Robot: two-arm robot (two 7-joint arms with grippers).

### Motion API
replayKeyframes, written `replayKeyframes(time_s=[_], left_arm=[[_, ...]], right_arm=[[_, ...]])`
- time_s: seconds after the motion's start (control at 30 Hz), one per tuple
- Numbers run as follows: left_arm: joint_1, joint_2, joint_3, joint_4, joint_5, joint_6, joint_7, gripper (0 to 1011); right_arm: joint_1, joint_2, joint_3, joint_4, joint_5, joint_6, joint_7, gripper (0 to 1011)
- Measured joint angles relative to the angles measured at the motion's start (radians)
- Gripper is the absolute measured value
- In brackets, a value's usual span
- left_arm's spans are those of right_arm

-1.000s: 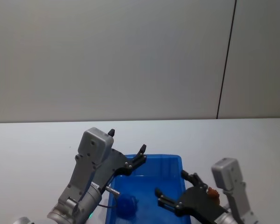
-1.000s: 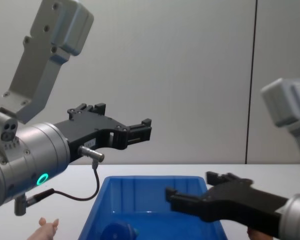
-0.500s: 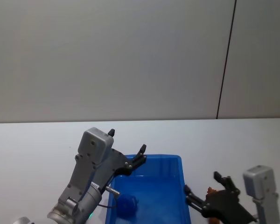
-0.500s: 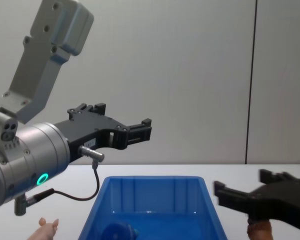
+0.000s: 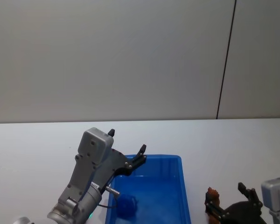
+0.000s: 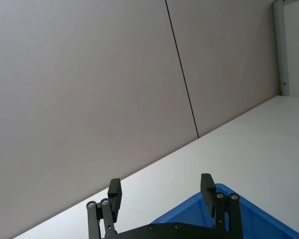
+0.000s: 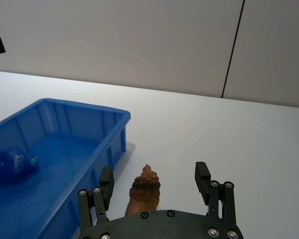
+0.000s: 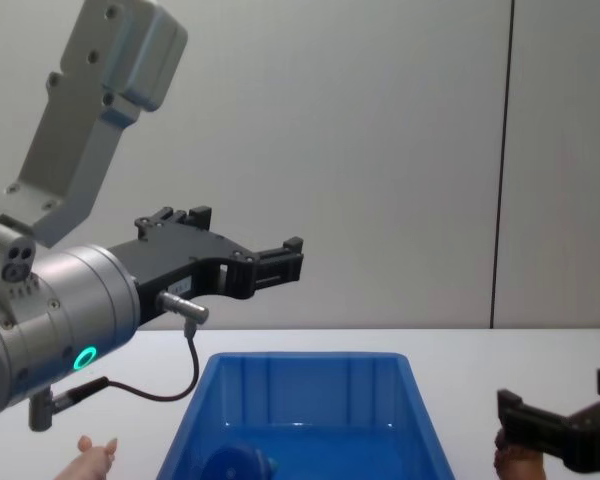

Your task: Pick up the two dolls from the table and place them into the box.

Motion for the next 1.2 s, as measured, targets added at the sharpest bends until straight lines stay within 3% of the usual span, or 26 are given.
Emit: replayKeyframes(time_s=[0.3, 1.07, 1.2], left_arm=[[0.000, 0.000, 0.000, 0.000, 0.000, 0.000, 0.000, 1001], [0.000, 0.000, 0.000, 0.000, 0.000, 0.000, 0.000, 1001], [0.000, 0.000, 0.000, 0.000, 0.000, 0.000, 0.000, 1001]], right_arm=[[-0.020, -0.006, -0.002, 0.004, -0.002, 0.006, -0.031, 1001], [-0.006, -0.059, -0.020, 0.084, 0.016, 0.039, -0.025, 1001], [-0.002, -0.067, -0.021, 0.095, 0.017, 0.049, -0.023, 962]])
